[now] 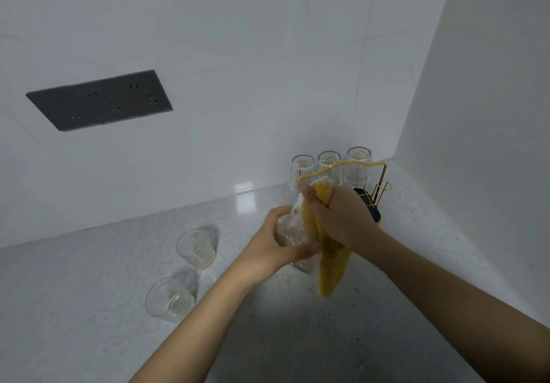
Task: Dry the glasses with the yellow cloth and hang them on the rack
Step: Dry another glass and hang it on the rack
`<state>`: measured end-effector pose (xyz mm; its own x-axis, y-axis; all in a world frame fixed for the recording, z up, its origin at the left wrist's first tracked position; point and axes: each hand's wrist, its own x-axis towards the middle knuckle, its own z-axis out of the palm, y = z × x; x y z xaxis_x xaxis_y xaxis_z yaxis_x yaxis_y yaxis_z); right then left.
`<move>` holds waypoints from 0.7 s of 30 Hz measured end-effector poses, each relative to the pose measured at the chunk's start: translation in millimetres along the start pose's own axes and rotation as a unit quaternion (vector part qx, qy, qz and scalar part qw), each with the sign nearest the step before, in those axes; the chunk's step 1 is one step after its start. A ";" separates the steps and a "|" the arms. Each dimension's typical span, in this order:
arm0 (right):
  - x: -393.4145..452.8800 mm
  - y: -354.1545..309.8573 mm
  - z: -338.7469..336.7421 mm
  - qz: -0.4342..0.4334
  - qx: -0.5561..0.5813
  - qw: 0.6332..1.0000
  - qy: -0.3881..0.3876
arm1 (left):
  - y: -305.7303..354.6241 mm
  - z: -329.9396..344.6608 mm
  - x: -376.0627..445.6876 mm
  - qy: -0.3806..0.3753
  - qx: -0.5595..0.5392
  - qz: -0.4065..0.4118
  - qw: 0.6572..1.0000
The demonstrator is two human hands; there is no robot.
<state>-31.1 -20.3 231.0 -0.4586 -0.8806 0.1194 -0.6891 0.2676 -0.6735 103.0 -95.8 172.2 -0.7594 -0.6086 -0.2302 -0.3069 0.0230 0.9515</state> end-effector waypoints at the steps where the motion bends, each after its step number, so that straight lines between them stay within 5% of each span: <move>1: -0.7 -0.9 4.1 -0.016 -0.014 1.000 -0.010 | -1.1 -0.3 3.3 -0.024 0.026 -0.012 0.999; 3: -2.3 -0.3 13.9 -0.023 0.033 0.999 0.016 | -5.1 3.4 8.3 -0.027 0.028 -0.028 0.999; 5: -6.2 -1.0 16.0 0.062 0.224 0.966 0.109 | -7.7 8.5 8.0 -0.014 -0.076 -0.038 0.996; 7: -10.5 1.5 15.7 0.168 0.420 0.878 0.159 | -8.0 12.1 5.8 0.018 -0.188 -0.020 0.982; 12: -29.8 -13.9 35.5 0.297 0.624 0.722 0.040 | 10.3 26.3 7.4 0.209 -0.242 0.075 0.945; 17: -8.4 -12.1 28.0 0.342 0.616 0.709 -0.026 | 7.5 28.1 5.7 0.248 -0.153 0.140 0.947; 21: -7.3 2.3 26.1 0.376 0.536 0.751 -0.082 | 8.0 19.2 5.2 0.236 -0.073 0.156 0.956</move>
<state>-14.7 -23.5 209.5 -0.3555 -0.6979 -0.6217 0.6192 0.3224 -0.7160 85.6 -83.6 174.7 -0.4472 -0.8808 0.1554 0.0030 0.1722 0.9851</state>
